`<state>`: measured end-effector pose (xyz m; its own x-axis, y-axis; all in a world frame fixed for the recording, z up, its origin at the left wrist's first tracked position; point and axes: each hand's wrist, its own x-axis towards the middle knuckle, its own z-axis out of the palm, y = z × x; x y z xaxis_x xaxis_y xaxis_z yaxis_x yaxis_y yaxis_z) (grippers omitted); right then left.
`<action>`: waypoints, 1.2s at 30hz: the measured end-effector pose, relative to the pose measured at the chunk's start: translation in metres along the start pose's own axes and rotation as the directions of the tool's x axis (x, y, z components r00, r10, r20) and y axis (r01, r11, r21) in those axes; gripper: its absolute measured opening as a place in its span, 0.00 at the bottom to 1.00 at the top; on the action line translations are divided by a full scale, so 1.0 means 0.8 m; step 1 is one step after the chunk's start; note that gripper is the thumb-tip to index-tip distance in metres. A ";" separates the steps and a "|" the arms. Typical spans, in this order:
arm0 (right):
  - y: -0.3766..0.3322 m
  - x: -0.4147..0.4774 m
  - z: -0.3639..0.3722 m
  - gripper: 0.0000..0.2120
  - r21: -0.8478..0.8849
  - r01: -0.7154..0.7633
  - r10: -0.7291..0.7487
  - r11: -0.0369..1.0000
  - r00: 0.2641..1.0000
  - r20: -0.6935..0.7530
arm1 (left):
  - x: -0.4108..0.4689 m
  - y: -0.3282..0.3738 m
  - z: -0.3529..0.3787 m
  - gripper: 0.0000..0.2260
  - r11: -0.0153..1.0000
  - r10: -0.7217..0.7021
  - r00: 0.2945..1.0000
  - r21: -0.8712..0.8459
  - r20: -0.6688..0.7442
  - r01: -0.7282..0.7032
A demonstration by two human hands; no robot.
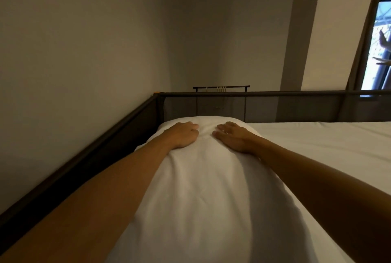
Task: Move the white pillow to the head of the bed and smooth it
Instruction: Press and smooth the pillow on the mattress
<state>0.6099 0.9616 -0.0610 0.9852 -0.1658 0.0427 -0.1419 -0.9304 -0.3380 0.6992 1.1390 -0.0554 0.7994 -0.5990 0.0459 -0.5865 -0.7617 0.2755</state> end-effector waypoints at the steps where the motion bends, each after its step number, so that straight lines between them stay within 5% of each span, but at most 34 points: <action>1: 0.004 0.002 0.003 0.32 -0.017 0.003 -0.003 1.000 1.000 0.001 | 0.000 -0.003 0.001 0.23 1.000 -0.002 1.000 0.002 -0.001 0.002; 8: 0.056 -0.009 0.008 0.35 -0.037 -0.058 0.060 0.998 0.996 0.068 | -0.015 -0.043 0.001 0.23 0.993 -0.104 0.994 -0.056 0.014 0.105; 13: 0.088 -0.035 -0.002 0.35 0.112 -0.159 0.144 0.981 0.981 0.134 | -0.030 -0.074 -0.002 0.25 0.952 -0.266 0.964 -0.152 0.023 0.266; 21: 0.063 -0.058 -0.033 0.33 0.047 -0.108 0.106 0.993 0.994 0.036 | -0.060 -0.044 -0.027 0.24 0.996 -0.082 0.996 -0.025 -0.045 0.081; 25: 0.024 -0.074 -0.022 0.32 -0.044 0.040 -0.041 0.998 0.999 -0.010 | -0.082 0.002 -0.008 0.24 0.996 0.072 0.997 0.055 -0.001 -0.072; 36: 0.033 -0.096 0.025 0.34 -0.090 -0.013 0.017 0.996 0.999 0.042 | -0.111 -0.016 0.006 0.24 0.998 -0.058 0.997 -0.030 0.053 0.060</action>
<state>0.5324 0.9564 -0.0918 0.9858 -0.1676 -0.0020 -0.1627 -0.9537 -0.2530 0.6349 1.2008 -0.0680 0.8243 -0.5657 -0.0215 -0.5333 -0.7886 0.3061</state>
